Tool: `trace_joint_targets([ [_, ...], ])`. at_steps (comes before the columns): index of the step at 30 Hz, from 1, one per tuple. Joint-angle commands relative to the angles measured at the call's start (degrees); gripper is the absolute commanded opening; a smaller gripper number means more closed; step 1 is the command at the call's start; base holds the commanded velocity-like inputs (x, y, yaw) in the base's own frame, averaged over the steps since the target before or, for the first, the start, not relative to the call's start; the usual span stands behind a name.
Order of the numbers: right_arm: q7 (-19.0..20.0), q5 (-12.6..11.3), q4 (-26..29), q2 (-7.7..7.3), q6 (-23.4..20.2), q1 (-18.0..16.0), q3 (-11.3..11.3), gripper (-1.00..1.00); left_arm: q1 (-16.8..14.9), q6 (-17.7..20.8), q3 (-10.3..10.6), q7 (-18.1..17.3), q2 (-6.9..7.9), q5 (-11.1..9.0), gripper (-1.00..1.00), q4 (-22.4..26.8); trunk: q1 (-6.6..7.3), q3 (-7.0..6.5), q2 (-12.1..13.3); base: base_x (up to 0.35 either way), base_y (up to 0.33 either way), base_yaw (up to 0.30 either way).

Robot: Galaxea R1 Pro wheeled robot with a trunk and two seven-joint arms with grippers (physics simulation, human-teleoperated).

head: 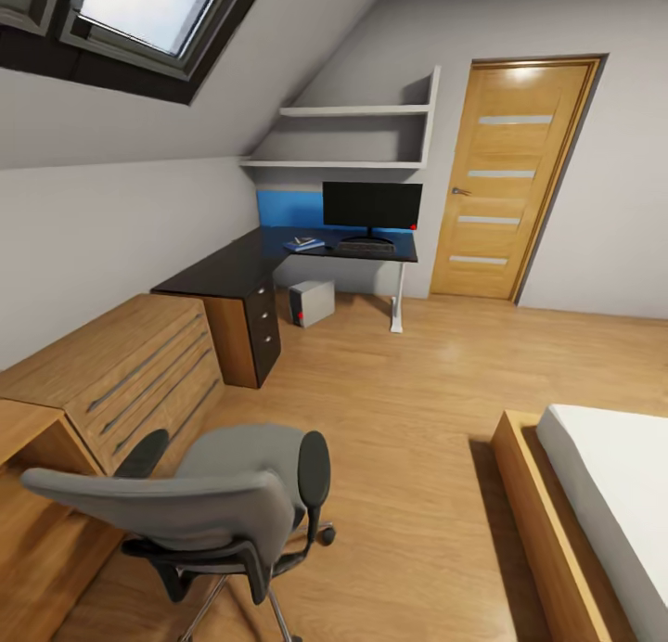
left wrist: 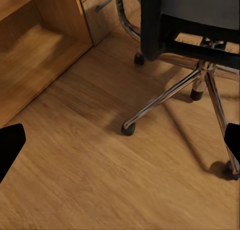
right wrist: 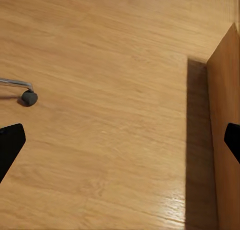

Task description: In the bedroom, organize the workspace by keeping the computer under the desk, ensuring the monitor is on the desk, placing the keyboard on the desk next to the monitor, placing the mouse on the desk next to the keyboard, moving the folder from the swivel chair onto the desk next to the mouse, stacking the notebook on top of the folder with the pen on top of the notebook, and positioning the swivel chair next to the desk.

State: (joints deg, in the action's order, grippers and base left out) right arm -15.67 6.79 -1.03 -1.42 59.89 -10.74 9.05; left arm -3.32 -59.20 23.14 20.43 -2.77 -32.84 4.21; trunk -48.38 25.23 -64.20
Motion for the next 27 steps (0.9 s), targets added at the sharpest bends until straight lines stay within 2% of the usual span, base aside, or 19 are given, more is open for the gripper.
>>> trace_joint_targets([
  [1,-0.6,0.6,-0.1,0.00,0.1,-0.1,0.1,1.00,0.0,-0.1,0.5,0.3,0.00,-0.3,1.00,0.0,-0.02,0.06,0.0,0.139,0.042,-0.241],
  [8,-0.5,0.6,-0.1,0.01,0.1,-0.1,0.2,1.00,0.0,-0.1,0.5,0.3,-0.02,-0.3,1.00,-0.4,-0.02,0.05,0.0,0.060,0.018,-0.158],
  [27,-0.4,0.6,-0.1,0.01,0.1,-0.1,0.2,1.00,0.0,-0.1,0.5,0.2,-0.04,-0.3,1.00,-1.0,-0.02,0.05,0.0,0.036,0.067,-0.011],
])
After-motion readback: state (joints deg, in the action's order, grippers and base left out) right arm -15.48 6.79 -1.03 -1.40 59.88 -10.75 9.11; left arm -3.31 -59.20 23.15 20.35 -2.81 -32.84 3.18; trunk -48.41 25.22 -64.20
